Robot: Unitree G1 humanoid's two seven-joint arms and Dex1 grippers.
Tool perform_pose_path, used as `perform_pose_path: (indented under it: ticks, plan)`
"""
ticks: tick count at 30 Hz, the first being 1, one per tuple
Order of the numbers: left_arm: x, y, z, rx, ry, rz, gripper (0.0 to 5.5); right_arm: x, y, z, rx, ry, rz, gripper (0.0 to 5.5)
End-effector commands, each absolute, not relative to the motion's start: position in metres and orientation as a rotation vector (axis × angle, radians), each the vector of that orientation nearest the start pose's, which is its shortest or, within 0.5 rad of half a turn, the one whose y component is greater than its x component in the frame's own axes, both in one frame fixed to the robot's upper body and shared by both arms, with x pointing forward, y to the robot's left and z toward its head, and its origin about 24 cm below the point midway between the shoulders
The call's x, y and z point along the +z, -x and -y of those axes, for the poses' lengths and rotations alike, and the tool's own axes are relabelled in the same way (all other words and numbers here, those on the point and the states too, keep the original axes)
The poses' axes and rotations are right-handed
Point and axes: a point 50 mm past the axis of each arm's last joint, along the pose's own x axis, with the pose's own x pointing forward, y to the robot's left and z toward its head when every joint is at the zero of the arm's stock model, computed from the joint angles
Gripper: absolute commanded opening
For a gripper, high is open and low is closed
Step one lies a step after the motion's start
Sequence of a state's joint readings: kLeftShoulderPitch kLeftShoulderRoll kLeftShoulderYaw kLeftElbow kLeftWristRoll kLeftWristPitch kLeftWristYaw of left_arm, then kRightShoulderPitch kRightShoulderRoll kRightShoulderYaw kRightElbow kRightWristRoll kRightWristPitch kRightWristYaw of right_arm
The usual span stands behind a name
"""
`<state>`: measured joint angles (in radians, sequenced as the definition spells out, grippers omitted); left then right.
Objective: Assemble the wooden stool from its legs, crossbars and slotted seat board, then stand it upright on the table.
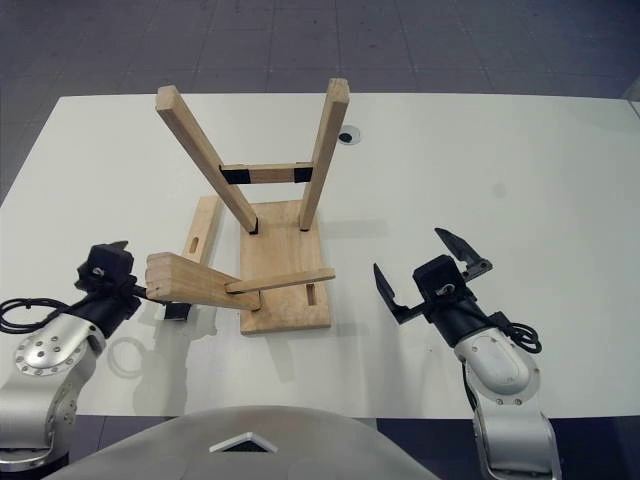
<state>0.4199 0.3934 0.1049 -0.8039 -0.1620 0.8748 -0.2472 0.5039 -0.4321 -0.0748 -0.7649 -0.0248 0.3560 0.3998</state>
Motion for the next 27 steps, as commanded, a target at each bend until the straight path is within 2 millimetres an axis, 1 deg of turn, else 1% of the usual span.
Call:
perform_pose_path:
  ticks: [1, 4, 7, 17, 21, 22, 23, 25, 27]
  plan:
    - [0.072, -0.154, -0.202, -0.153, -0.199, -0.565, 5.39, 0.095, -0.149, 0.192, 0.373, 0.433, -0.185, 5.5]
    - [0.059, -0.154, -0.205, -0.14, -0.189, -0.629, 5.39, 0.095, -0.149, 0.19, 0.378, 0.429, -0.184, 5.5]
    - [0.051, -0.154, -0.205, -0.128, -0.181, -0.658, 5.39, 0.095, -0.149, 0.187, 0.388, 0.427, -0.182, 5.5]
    - [0.039, -0.151, -0.2, -0.188, -0.201, -0.71, 5.39, 0.096, -0.149, 0.18, 0.403, 0.417, -0.179, 5.5]
    - [0.028, -0.15, -0.207, -0.139, -0.264, -0.757, 5.39, 0.098, -0.149, 0.179, 0.403, 0.415, -0.176, 5.5]
    - [0.025, -0.149, -0.208, -0.129, -0.253, -0.776, 5.19, 0.098, -0.148, 0.179, 0.401, 0.415, -0.175, 5.5]
    - [0.021, -0.146, -0.207, -0.12, -0.238, -0.805, 5.12, 0.099, -0.149, 0.179, 0.399, 0.415, -0.175, 5.5]
    - [0.018, -0.144, -0.204, -0.139, -0.258, -0.807, 4.81, 0.099, -0.148, 0.179, 0.397, 0.415, -0.175, 5.5]
    - [0.017, -0.142, -0.201, -0.161, -0.29, -0.808, 4.81, 0.1, -0.148, 0.179, 0.396, 0.416, -0.175, 5.5]
